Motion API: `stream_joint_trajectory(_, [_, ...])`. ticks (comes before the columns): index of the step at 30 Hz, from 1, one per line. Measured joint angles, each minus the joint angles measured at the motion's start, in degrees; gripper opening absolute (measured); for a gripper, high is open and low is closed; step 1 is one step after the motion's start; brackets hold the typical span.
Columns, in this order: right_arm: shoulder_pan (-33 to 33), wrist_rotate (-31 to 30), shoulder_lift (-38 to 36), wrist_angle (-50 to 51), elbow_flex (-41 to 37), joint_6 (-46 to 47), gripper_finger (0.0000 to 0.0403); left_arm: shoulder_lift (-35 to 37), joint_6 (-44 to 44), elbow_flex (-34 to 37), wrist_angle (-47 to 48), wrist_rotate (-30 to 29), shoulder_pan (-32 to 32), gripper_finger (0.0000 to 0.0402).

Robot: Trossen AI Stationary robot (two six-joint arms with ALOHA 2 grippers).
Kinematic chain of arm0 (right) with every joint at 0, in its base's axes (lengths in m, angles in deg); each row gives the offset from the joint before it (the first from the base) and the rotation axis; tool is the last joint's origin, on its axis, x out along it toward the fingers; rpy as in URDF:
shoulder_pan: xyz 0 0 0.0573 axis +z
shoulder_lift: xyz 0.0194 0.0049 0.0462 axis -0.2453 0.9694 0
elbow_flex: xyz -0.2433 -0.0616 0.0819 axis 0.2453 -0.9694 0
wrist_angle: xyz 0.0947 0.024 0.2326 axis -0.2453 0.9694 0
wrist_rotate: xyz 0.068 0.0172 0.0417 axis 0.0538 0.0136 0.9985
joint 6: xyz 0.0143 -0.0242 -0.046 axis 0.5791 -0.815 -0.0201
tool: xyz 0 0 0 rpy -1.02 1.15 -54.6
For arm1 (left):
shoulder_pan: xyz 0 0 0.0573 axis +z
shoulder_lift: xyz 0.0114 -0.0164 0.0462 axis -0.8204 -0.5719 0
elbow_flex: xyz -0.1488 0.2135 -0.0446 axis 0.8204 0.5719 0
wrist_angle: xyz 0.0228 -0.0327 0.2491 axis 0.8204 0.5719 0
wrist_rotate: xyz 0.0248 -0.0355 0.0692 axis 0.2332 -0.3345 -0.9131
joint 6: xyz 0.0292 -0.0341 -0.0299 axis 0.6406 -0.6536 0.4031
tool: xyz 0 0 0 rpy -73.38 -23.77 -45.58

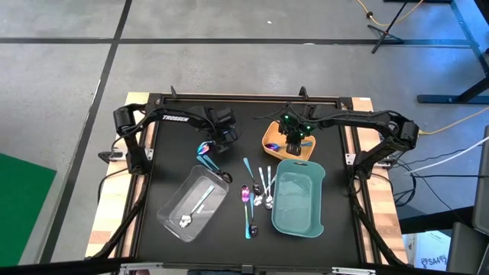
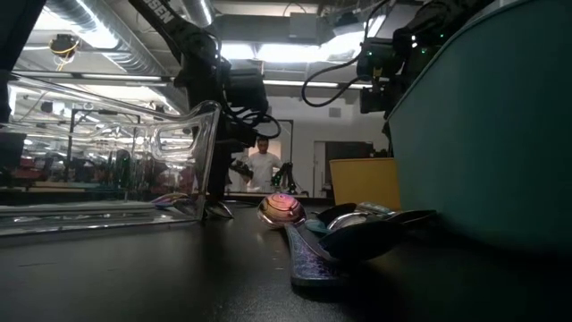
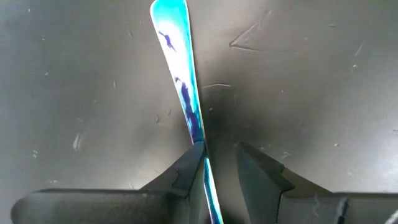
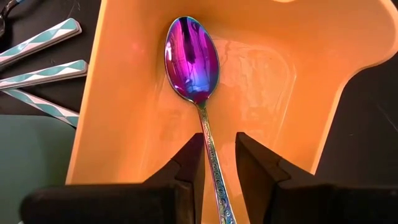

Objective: Sort silverware by color (type)
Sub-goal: Put the violet spoon into the yellow bin

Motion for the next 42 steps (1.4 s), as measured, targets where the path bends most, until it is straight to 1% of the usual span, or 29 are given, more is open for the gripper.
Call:
stream_joint_trajectory(8, [-0.02, 0.0, 0.0, 0.0, 0.0, 0.02, 0.0079, 0.04, -0.71, 0.0, 0.16, -0.08, 0.02, 0.0087])
stream_joint_trajectory(13, [-0.02, 0.0, 0.0, 0.01, 0.0, 0.01, 0.0079, 0.04, -2.07, -0.02, 0.16, -3.77, 0.02, 0.0087])
stream_joint_trajectory(15, [-0.02, 0.0, 0.0, 0.0, 0.0, 0.02, 0.0079, 0.04, -2.66, 0.0, 0.16, -4.04, 0.02, 0.0087])
stream_joint_trajectory(19, [-0.01, 0.0, 0.0, 0.0, 0.0, 0.01, 0.0079, 0.06, -3.53, -0.02, 0.65, -2.53, 0.02, 0.0087])
stream_joint_trajectory(36, [0.0, 0.0, 0.0, 0.01, 0.0, 0.02, 0.0079, -0.02, -3.79, -0.01, 1.6, -2.27, 1.56, 0.0087])
stream_joint_trajectory(42, [0.0, 0.0, 0.0, 0.0, 0.0, 0.01, 0.0079, -0.03, -4.0, -0.01, 1.56, -0.04, 1.99, 0.0087])
